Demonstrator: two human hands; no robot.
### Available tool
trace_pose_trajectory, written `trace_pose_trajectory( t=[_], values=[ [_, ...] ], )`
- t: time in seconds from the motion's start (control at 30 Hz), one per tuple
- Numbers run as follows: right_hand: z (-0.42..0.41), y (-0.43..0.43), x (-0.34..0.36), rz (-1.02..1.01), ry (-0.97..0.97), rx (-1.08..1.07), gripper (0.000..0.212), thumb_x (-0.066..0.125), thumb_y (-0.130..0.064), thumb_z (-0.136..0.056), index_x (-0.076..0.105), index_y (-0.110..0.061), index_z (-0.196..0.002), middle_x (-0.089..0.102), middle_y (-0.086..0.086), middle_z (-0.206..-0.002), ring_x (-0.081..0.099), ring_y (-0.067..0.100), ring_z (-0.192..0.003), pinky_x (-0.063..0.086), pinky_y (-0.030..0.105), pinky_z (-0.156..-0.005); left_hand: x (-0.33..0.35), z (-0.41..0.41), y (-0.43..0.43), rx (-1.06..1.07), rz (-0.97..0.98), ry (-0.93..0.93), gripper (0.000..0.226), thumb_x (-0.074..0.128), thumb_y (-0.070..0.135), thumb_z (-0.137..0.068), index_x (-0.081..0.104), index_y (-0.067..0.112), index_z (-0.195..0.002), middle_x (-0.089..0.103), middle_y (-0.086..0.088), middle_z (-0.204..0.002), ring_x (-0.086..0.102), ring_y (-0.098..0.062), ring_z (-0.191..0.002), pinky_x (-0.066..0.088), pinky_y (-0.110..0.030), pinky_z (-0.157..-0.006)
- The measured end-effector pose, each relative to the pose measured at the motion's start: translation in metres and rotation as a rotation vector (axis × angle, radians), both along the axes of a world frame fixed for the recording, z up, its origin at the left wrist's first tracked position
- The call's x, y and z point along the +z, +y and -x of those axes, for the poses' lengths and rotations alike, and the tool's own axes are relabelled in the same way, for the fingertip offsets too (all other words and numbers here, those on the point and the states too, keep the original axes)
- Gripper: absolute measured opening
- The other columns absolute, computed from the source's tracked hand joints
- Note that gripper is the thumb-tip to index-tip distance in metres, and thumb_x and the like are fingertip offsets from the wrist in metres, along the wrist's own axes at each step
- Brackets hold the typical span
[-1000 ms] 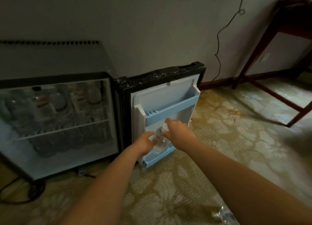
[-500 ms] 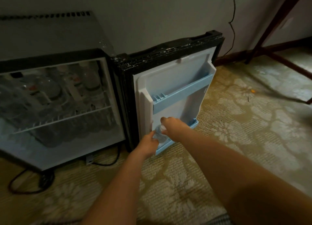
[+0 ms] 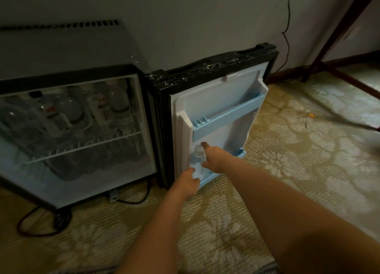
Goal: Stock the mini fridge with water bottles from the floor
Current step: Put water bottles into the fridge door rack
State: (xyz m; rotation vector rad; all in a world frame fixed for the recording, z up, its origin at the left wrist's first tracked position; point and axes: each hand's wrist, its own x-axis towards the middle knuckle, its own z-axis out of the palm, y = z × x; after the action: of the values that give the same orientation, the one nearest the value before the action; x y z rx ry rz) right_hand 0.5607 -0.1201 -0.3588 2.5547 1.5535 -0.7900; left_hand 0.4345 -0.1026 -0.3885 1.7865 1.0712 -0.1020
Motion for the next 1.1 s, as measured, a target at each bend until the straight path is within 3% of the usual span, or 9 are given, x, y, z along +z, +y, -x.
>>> trace_pose_trajectory(
  t=[0.07, 0.17, 0.33, 0.53, 0.63, 0.7, 0.9, 1.03, 1.1],
  values=[
    [-0.005, -0.009, 0.01, -0.001, -0.003, -0.003, 0.061, 0.054, -0.019, -0.093, 0.025, -0.007, -0.145, 0.043, 0.02, -0.142, 0.044, 0.036, -0.129, 0.038, 0.039, -0.104, 0.005, -0.001, -0.002, 0.012, 0.016, -0.013, 0.024, 0.037, 0.018, -0.099, 0.059, 0.014, -0.11, 0.051, -0.011, -0.123, 0.05, -0.023, -0.116, 0.039, -0.029, -0.097],
    [-0.013, -0.031, 0.028, 0.024, -0.011, 0.0, 0.049, 0.049, -0.018, -0.095, 0.037, -0.006, -0.141, 0.038, 0.015, -0.148, 0.038, 0.031, -0.134, 0.033, 0.036, -0.11, 0.018, -0.002, -0.011, 0.006, 0.006, -0.026, 0.034, 0.035, 0.018, -0.099, 0.046, 0.024, -0.067, 0.05, -0.008, -0.097, 0.047, -0.018, -0.089, 0.038, -0.027, -0.08],
    [-0.028, -0.079, 0.06, -0.036, 0.025, -0.067, 0.04, 0.052, -0.016, -0.092, 0.052, -0.005, -0.131, 0.051, 0.016, -0.136, 0.054, 0.03, -0.12, 0.043, 0.033, -0.099, 0.049, -0.013, -0.033, -0.085, -0.006, -0.02, 0.027, 0.042, 0.024, -0.097, 0.062, 0.007, -0.099, 0.057, -0.012, -0.096, 0.05, -0.019, -0.085, 0.039, -0.025, -0.074],
    [-0.055, -0.149, 0.094, -0.193, 0.182, -0.212, 0.031, 0.049, -0.011, -0.091, 0.058, -0.001, -0.119, 0.068, 0.017, -0.099, 0.063, 0.021, -0.074, 0.047, 0.025, -0.065, 0.104, -0.042, -0.073, -0.259, -0.046, 0.062, 0.024, 0.04, 0.034, -0.097, 0.056, 0.016, -0.098, 0.054, -0.007, -0.096, 0.05, -0.021, -0.082, 0.031, -0.023, -0.054],
    [-0.079, -0.189, 0.095, -0.176, 0.182, -0.307, 0.033, 0.05, -0.013, -0.091, 0.055, -0.007, -0.123, 0.069, 0.015, -0.104, 0.066, 0.022, -0.083, 0.049, 0.029, -0.076, 0.126, -0.069, -0.094, -0.353, -0.172, 0.058, 0.031, 0.042, 0.033, -0.097, 0.061, 0.012, -0.109, 0.055, -0.007, -0.099, 0.052, -0.02, -0.088, 0.033, -0.022, -0.055],
    [-0.1, -0.229, 0.092, -0.154, 0.242, -0.408, 0.034, 0.051, -0.016, -0.093, 0.053, -0.007, -0.126, 0.066, 0.012, -0.095, 0.062, 0.019, -0.076, 0.048, 0.026, -0.065, 0.138, -0.097, -0.122, -0.481, -0.229, 0.058, 0.021, 0.041, 0.03, -0.098, 0.057, 0.016, -0.098, 0.05, -0.008, -0.093, 0.048, -0.018, -0.085, 0.032, -0.023, -0.055],
    [-0.14, -0.311, 0.09, -0.199, 0.322, -0.604, 0.031, 0.053, -0.018, -0.093, 0.054, -0.008, -0.123, 0.061, 0.0, -0.073, 0.061, 0.01, -0.065, 0.047, 0.021, -0.058, 0.135, -0.169, -0.195, -0.753, -0.345, 0.2, 0.037, 0.049, 0.033, -0.095, 0.061, 0.005, -0.116, 0.06, -0.014, -0.118, 0.058, -0.028, -0.105, 0.045, -0.034, -0.09],
    [-0.151, -0.35, 0.07, -0.179, 0.297, -0.679, 0.033, 0.054, -0.013, -0.091, 0.055, -0.002, -0.123, 0.059, 0.002, -0.064, 0.057, 0.011, -0.057, 0.046, 0.021, -0.053, 0.1, -0.19, -0.245, -0.687, -0.27, 0.096, 0.014, 0.055, 0.023, -0.091, 0.059, 0.01, -0.093, 0.057, -0.014, -0.098, 0.058, -0.028, -0.098, 0.042, -0.031, -0.079],
    [-0.147, -0.362, 0.055, -0.139, 0.28, -0.681, 0.033, 0.053, -0.012, -0.092, 0.054, -0.003, -0.124, 0.06, 0.002, -0.067, 0.054, 0.008, -0.054, 0.043, 0.019, -0.052, 0.063, -0.186, -0.264, -0.606, -0.145, 0.095, 0.022, 0.056, 0.02, -0.091, 0.06, 0.007, -0.107, 0.061, -0.018, -0.112, 0.058, -0.03, -0.105, 0.044, -0.034, -0.085]
  ],
)
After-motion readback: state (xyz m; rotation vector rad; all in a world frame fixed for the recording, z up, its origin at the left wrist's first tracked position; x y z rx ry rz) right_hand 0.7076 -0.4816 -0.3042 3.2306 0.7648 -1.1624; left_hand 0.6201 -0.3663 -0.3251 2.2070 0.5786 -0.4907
